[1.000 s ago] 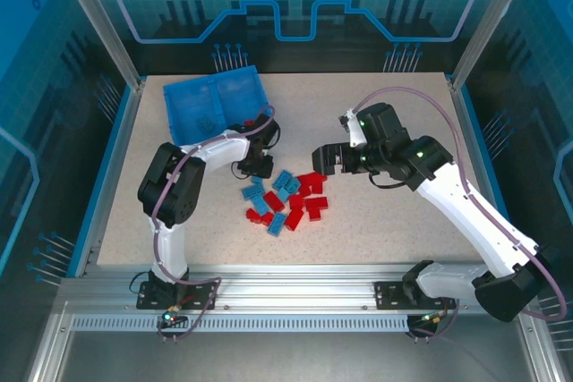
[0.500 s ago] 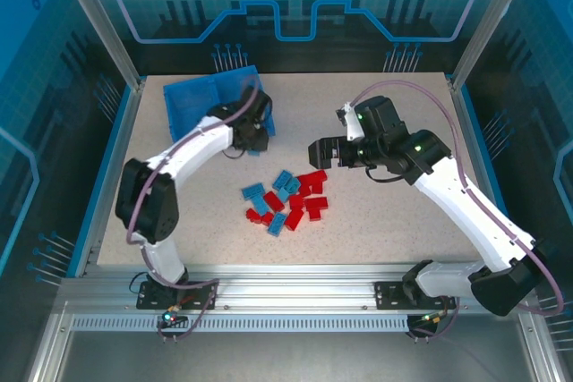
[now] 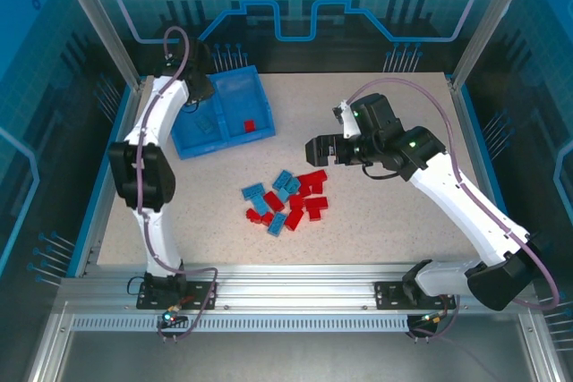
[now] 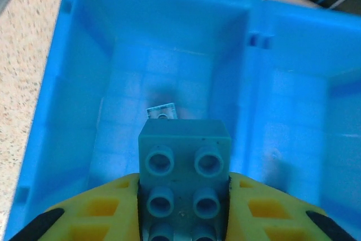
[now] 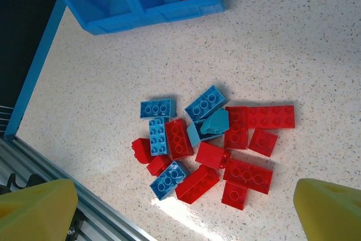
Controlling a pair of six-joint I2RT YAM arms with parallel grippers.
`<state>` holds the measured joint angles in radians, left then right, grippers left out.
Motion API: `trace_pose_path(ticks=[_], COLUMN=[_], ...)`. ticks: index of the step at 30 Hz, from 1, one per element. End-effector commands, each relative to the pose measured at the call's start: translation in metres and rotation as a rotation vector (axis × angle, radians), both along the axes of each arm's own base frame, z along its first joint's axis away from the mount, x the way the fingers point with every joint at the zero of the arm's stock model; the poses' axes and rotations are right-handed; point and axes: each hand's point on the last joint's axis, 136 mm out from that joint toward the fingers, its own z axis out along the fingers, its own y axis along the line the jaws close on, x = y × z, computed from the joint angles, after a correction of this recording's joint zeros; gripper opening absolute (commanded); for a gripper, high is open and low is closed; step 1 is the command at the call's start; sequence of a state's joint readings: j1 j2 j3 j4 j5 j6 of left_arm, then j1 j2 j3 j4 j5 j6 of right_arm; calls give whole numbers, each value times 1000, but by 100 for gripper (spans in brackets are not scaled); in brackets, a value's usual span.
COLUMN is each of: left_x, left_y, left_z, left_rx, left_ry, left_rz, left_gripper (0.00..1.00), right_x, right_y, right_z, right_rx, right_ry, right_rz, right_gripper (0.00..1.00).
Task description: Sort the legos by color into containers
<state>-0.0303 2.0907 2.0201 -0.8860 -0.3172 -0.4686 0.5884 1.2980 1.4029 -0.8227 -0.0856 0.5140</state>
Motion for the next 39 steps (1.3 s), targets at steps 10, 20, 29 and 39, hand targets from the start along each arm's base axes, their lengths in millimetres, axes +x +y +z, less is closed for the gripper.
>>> trace_pose_path(ticks=[10, 20, 29, 39], left_x=[5, 6, -61, -202], left_y=[15, 12, -38, -164], left_z=[-94, -36, 125, 158], left_rx=[-153, -154, -273, -163], left_ry=[209, 90, -264, -403], left_rz=[168, 124, -31, -901], left_gripper=[40, 52, 52, 58], right_x=[-5, 0, 11, 16], right_y=[-9, -5, 13, 58], right_z=[18, 14, -39, -133], right_rx=[20, 13, -68, -163], right_ry=[-3, -5, 115, 385], right_rz=[-44, -38, 26, 167], right_gripper=[100, 100, 100, 87])
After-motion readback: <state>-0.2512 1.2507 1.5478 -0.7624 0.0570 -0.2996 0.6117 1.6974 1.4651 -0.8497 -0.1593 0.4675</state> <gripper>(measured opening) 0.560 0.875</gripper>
